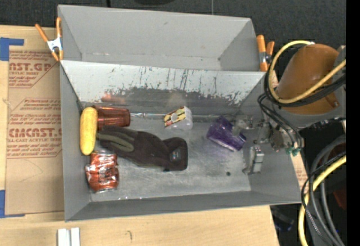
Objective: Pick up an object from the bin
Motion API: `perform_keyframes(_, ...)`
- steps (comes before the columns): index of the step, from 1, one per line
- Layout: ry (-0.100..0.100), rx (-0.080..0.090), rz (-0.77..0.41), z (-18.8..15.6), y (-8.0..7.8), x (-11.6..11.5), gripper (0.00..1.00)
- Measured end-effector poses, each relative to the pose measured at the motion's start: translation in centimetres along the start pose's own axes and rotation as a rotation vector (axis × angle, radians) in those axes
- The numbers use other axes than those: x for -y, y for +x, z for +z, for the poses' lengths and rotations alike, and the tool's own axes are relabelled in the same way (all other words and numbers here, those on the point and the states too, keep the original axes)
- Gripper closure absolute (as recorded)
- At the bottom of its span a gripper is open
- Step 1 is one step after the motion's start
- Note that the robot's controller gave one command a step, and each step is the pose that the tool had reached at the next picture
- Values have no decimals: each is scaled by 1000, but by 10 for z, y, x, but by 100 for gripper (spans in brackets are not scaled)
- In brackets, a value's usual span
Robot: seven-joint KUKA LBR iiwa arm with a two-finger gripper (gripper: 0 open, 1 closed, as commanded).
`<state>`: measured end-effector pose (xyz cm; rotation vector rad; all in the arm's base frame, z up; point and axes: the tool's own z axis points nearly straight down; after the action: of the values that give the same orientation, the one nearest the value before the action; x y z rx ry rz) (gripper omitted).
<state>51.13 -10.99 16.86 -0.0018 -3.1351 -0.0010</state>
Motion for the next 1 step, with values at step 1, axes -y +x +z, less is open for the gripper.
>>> perform_keyframes(1,1,7,-1,-4,-2,0,0)
